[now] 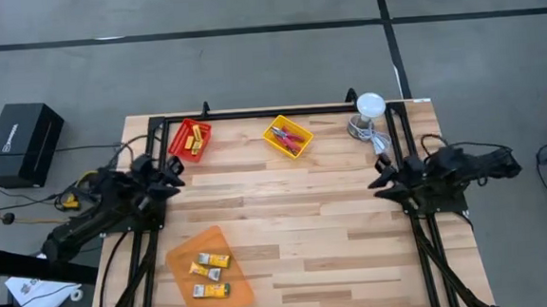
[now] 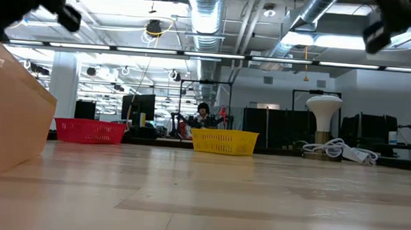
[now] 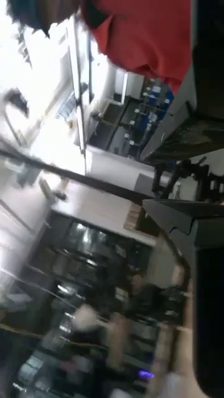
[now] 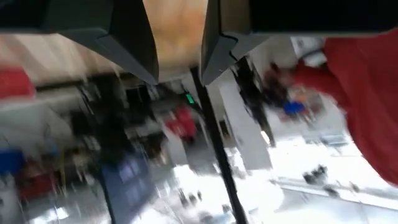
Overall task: Pick & Place School Supplies
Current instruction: Return to Home Position
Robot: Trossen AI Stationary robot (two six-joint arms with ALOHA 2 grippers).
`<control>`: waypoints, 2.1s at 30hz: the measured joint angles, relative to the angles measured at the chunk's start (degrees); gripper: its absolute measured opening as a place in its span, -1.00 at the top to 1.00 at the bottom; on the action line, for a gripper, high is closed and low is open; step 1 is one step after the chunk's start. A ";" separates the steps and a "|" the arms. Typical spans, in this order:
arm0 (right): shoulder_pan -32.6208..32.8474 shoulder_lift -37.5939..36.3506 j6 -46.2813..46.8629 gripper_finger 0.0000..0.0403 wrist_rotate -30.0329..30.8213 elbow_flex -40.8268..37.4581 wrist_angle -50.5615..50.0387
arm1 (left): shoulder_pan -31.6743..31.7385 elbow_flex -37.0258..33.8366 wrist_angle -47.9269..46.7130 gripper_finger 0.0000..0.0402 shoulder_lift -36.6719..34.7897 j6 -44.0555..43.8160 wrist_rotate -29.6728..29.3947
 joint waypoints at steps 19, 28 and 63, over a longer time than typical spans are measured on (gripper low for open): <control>2.53 -1.00 5.33 0.44 -0.12 -8.65 -4.39 | -0.91 -0.07 -23.30 0.51 0.52 16.63 -7.03; 2.53 0.52 -2.89 0.44 -0.14 -8.69 -4.41 | -0.91 -0.07 -23.46 0.51 5.12 35.77 -14.75; 2.53 0.52 -2.92 0.44 -0.16 -8.77 -4.41 | -27.42 -0.05 -20.19 0.51 0.02 35.44 -14.93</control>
